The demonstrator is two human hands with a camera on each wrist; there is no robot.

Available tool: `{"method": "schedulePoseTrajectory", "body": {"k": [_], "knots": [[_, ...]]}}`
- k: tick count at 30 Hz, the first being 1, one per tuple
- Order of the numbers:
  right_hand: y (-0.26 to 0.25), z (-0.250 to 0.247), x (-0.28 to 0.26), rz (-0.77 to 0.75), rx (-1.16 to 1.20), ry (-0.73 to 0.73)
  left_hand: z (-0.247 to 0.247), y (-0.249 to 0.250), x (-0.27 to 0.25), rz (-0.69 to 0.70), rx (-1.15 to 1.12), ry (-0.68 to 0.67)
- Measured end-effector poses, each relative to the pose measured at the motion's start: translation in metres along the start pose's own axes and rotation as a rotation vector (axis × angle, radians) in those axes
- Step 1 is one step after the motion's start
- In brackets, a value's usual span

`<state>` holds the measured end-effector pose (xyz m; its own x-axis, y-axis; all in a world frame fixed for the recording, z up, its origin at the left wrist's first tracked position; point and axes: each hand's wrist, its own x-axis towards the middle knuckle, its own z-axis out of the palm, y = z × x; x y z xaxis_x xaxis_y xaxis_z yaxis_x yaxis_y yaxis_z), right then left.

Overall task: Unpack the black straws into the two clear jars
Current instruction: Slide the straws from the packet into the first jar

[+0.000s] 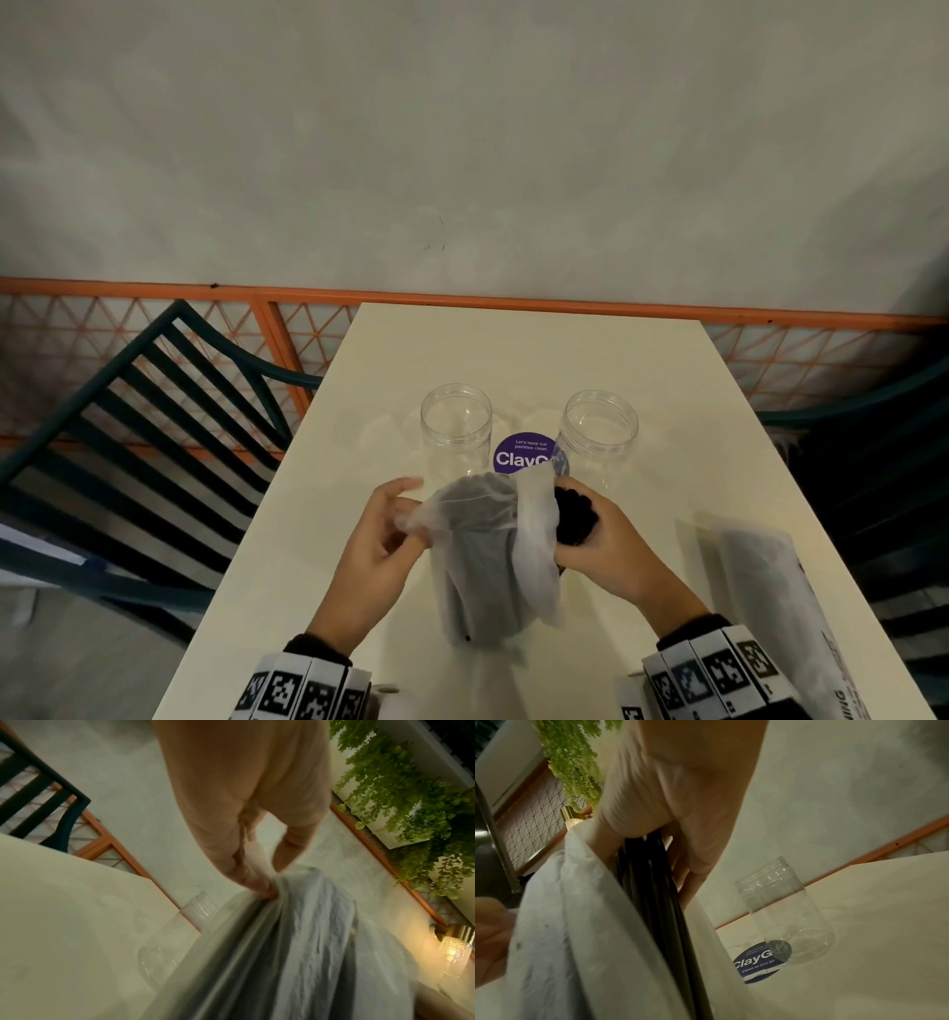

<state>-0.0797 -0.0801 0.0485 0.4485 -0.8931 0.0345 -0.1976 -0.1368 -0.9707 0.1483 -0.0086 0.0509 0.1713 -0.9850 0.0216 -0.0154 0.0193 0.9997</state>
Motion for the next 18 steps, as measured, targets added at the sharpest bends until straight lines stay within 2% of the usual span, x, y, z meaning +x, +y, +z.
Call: {"method": "schedulePoseTrajectory", "body": {"k": [2,3,6,8,10,13,18], "knots": [[0.0,0.0,0.001,0.023,-0.003,-0.035,-0.004,0.002,0.001,-0.044,0.049,-0.101],[0.0,0.001,0.001,0.025,-0.003,-0.048,-0.005,0.004,0.003,-0.039,0.087,-0.089],[-0.001,0.007,0.004,0.019,0.023,-0.076,-0.005,0.002,0.007,0.016,0.215,0.074],[-0.001,0.012,0.006,0.026,0.065,-0.077,0.0,-0.001,0.007,0.054,0.216,0.096],[0.0,0.016,0.008,0.034,0.084,-0.023,0.008,-0.004,0.007,0.064,0.174,0.067],[0.001,0.016,0.01,0.043,0.079,0.058,0.015,-0.006,0.008,-0.005,0.072,0.014],[-0.005,0.008,0.009,0.011,0.026,0.047,0.008,-0.004,0.004,-0.046,-0.052,-0.152]]}}
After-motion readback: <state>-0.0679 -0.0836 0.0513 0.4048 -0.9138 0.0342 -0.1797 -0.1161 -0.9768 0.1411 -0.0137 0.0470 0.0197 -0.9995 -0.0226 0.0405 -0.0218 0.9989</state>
